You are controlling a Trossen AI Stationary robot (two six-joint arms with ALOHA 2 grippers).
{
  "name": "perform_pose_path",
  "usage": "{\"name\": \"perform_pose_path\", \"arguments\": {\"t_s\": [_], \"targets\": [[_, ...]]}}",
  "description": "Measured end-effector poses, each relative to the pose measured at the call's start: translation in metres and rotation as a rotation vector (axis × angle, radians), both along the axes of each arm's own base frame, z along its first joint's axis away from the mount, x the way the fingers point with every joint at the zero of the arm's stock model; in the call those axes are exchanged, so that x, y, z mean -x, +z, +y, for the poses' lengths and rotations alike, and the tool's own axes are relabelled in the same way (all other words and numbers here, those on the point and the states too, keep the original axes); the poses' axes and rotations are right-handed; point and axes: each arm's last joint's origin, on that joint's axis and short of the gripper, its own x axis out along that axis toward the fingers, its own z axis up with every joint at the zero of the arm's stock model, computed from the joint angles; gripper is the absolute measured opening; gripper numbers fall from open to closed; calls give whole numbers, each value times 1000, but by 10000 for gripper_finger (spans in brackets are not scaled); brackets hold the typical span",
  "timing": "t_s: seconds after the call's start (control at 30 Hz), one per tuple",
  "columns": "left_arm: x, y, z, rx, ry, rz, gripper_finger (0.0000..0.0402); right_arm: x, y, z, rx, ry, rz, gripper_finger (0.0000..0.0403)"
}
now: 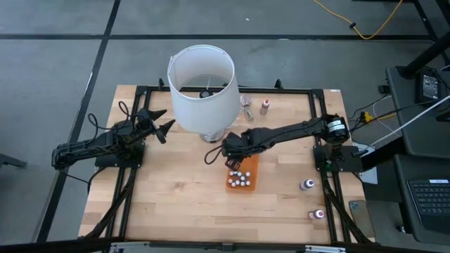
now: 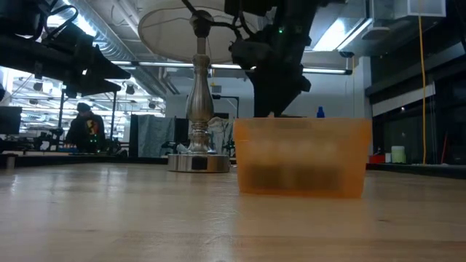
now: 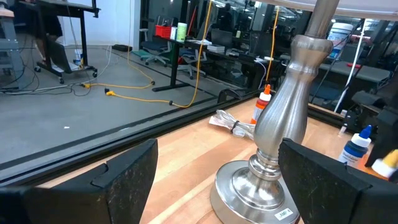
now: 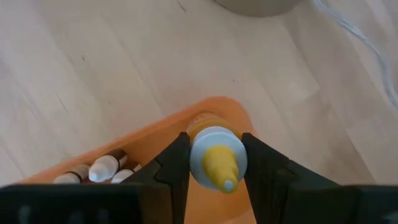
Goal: Pick & Place food coloring
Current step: Put the big yellow food coloring bottle into the orange bin, then put the big orange food coloring bottle into the orange bin
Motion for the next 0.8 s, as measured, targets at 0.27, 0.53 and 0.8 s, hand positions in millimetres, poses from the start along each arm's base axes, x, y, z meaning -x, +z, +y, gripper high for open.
{"name": "perform_pose_path", "arguments": {"t_s": [0.27,0.53,0.8], "targets": [[0,0,0,0,0,0,322,-1,-2,0,0,2,-13,129],[0,0,0,0,0,0,322,-1,-1,0,-1,-1,-21,176],[0,0,0,0,0,0,322,1,4,0,-2,-2,-34,220]]}}
